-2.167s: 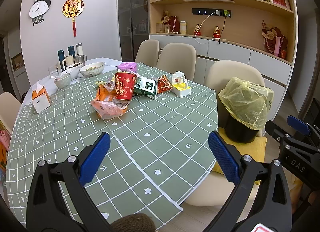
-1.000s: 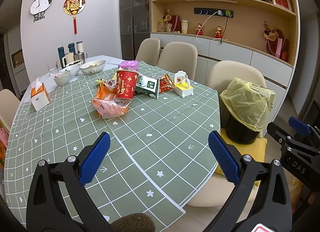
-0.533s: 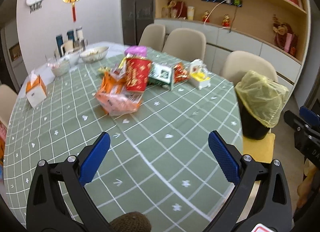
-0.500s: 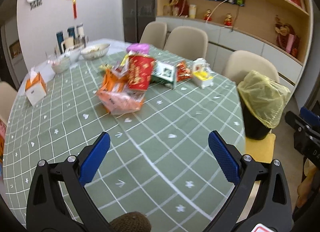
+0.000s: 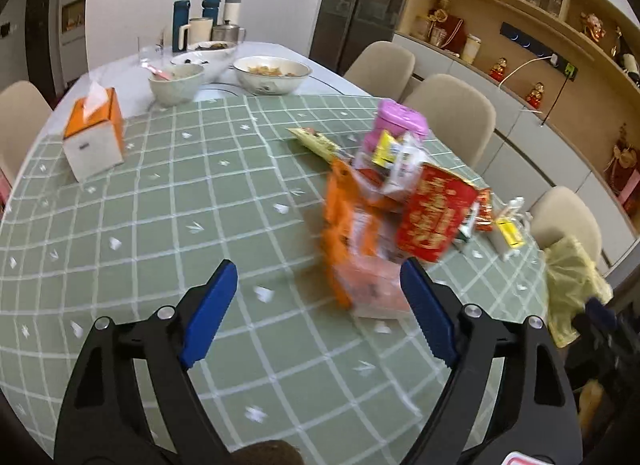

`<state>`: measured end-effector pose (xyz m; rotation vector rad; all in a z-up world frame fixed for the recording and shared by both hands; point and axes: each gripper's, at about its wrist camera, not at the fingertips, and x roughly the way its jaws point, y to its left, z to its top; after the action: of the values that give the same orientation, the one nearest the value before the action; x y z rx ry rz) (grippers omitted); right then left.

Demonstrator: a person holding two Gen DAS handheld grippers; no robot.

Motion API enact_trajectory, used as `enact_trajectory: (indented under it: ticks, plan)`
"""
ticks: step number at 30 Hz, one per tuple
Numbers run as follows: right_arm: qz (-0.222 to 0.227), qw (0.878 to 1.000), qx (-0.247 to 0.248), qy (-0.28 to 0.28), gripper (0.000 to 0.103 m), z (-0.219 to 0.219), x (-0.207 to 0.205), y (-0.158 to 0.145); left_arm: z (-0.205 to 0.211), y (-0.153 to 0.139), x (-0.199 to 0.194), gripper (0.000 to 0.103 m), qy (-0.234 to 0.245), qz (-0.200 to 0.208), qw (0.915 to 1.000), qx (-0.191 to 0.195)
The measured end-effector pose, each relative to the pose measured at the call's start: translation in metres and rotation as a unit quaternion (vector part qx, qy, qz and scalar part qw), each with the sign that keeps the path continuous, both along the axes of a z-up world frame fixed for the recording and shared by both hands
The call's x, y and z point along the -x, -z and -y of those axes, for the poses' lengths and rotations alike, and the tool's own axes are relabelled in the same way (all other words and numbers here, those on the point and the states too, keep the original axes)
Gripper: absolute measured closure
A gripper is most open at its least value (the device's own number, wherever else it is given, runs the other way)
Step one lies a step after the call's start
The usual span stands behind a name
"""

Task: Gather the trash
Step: 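Grasp the red paper cup with the right gripper while the left gripper grasps the orange snack bag, then carry the orange bag and red cup over the yellow trash bag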

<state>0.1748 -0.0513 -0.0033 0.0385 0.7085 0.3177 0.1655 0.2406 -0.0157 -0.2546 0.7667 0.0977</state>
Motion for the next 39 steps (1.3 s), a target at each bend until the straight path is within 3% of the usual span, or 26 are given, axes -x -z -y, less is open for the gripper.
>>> enact_trajectory:
  ticks: [4,7,11,13,15,18,23,32,34,37,39]
  plan:
    - [-0.010,0.999,-0.018,-0.030,0.030,-0.053,-0.048,0.005,-0.018,0.013,0.001,0.024,0.001,-0.016,0.9999,0.002]
    - [-0.033,0.998,-0.027,-0.041,0.030,-0.088,-0.086,0.017,-0.036,0.025,0.000,0.024,-0.002,-0.033,0.9988,0.036]
    - [-0.062,0.997,-0.017,-0.040,0.030,-0.121,-0.127,0.036,-0.050,0.036,-0.001,0.024,-0.011,-0.049,0.9977,0.046]
    - [-0.067,0.997,-0.011,-0.042,0.039,-0.126,-0.138,0.039,-0.056,0.041,-0.006,0.024,-0.010,-0.057,0.9962,0.065]
    - [-0.067,0.997,-0.019,-0.044,0.048,-0.120,-0.139,0.034,-0.059,0.045,-0.013,0.029,0.001,-0.063,0.9942,0.088]
    - [-0.054,0.998,-0.014,-0.032,0.051,-0.099,-0.128,0.023,-0.055,0.045,-0.022,0.034,0.031,-0.064,0.9899,0.123]
    - [-0.039,0.999,0.028,-0.012,0.051,-0.058,-0.097,0.011,-0.034,0.040,-0.042,0.034,0.064,-0.056,0.9874,0.134]
    - [-0.026,0.998,0.057,0.001,0.051,0.002,-0.067,0.007,-0.006,0.065,-0.081,0.044,0.021,-0.102,0.9809,0.164]
    - [-0.021,0.998,0.053,-0.011,0.051,0.015,-0.069,0.005,0.006,0.070,-0.086,0.066,0.014,-0.112,0.9810,0.158]
    - [-0.010,0.998,0.052,-0.027,0.051,0.032,-0.071,-0.001,0.018,0.061,-0.076,0.081,-0.014,-0.106,0.9822,0.154]
    - [-0.003,0.998,0.046,-0.034,0.051,0.047,-0.070,-0.008,0.030,0.045,-0.062,0.083,-0.025,-0.089,0.9853,0.143]
